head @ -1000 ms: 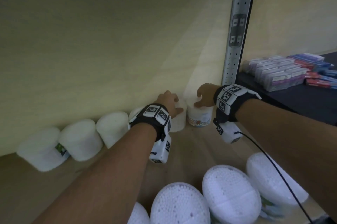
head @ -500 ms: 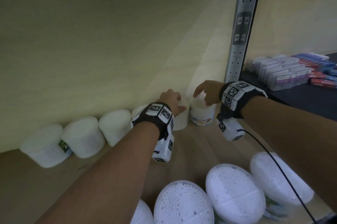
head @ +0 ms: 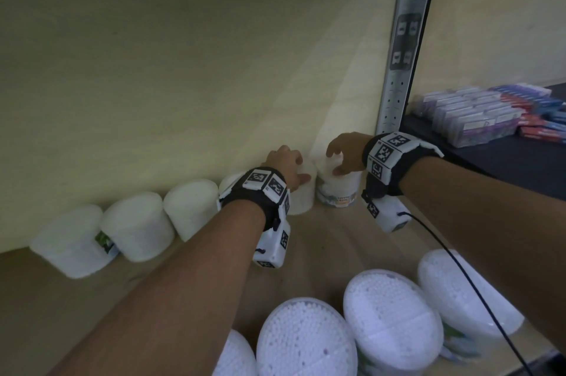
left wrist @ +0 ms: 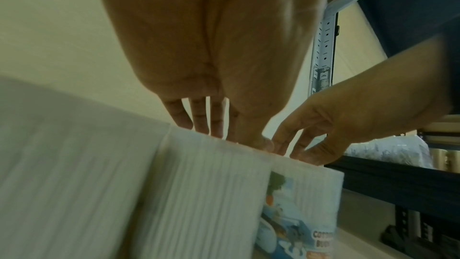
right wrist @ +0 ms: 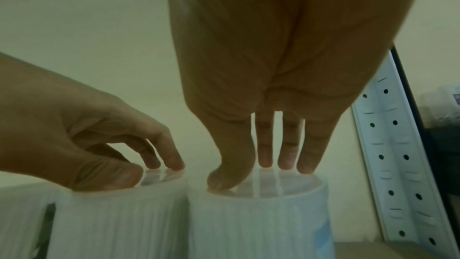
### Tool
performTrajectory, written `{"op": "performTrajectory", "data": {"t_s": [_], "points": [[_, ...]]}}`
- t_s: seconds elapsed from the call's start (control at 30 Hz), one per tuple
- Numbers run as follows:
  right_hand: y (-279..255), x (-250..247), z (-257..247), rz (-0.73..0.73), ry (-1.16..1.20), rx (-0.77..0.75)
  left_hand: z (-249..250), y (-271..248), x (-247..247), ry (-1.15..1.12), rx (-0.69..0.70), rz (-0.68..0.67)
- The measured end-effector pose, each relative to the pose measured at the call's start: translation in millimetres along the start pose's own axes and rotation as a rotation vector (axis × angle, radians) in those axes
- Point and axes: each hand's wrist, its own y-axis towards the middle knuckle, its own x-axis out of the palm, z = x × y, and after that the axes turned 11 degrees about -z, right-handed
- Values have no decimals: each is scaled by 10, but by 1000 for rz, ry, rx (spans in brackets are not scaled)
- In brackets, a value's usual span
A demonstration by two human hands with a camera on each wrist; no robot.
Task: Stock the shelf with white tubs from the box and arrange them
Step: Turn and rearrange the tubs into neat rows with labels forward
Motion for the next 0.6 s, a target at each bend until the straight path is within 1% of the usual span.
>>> {"op": "performTrajectory", "data": {"t_s": [0.23, 0.43, 0.6], "points": [[-75, -34, 42, -23, 1, -82, 5, -1, 3, 14, -1, -8], [-72, -23, 53, -20, -38, -100, 9, -3, -12, 13, 0, -15], [-63, -32, 58, -33, -14, -114, 12, -3, -4, 22, -1, -13]]}}
